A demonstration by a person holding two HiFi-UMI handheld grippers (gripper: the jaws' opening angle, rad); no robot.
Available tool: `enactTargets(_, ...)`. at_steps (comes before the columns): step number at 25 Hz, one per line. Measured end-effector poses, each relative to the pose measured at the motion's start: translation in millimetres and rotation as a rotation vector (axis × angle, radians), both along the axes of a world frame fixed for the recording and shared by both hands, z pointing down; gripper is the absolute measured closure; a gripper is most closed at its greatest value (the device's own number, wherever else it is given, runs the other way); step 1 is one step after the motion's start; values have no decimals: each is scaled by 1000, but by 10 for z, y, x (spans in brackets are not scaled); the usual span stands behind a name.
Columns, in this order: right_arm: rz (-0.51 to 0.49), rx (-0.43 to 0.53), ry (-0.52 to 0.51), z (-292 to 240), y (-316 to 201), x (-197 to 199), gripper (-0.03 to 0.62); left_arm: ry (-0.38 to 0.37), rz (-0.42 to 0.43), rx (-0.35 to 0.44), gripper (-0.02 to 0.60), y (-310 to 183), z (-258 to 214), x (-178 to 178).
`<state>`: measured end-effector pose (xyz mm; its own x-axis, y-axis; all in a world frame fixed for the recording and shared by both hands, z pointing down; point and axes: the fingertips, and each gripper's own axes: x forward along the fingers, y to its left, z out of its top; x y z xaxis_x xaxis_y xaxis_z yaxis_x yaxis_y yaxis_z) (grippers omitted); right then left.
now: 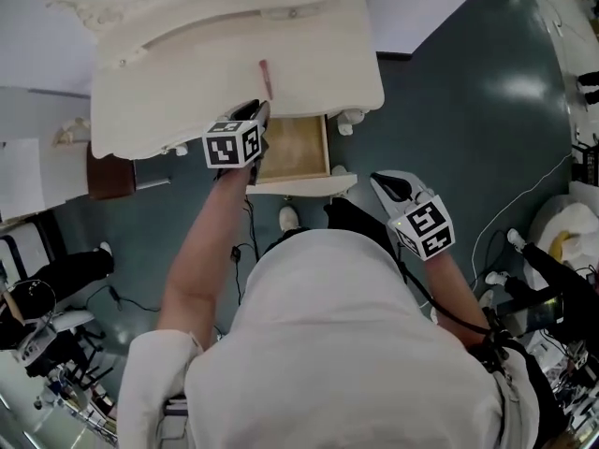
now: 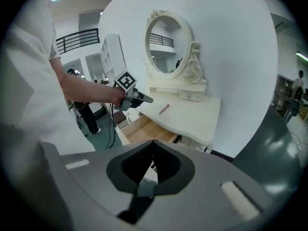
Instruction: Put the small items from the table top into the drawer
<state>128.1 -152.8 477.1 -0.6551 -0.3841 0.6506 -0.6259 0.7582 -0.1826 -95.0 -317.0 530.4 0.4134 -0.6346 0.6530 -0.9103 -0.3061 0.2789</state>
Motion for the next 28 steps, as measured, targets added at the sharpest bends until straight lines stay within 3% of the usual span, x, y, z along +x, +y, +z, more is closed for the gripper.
enactTargets(7,-19,-62,-7,186,-396,394,592,-87,-82,-77,494,-612,416,-7)
enactTargets(14,-27,-107,-2,328,-560,731,592,-172,-155,-140,491,-891,718,-36)
enactTargets(21,-13,-126,-3,394,-633,1063,592,-232,-183,-185,494,-924,887,65)
enactTargets(24,-8,-125,-6,385,-690,1087,592,-262,-185,-194,531,-926,902,41)
enactTargets(28,-11,-124,-9,404,-700,1063,592,-275,-176,-202,537,-913,920,38)
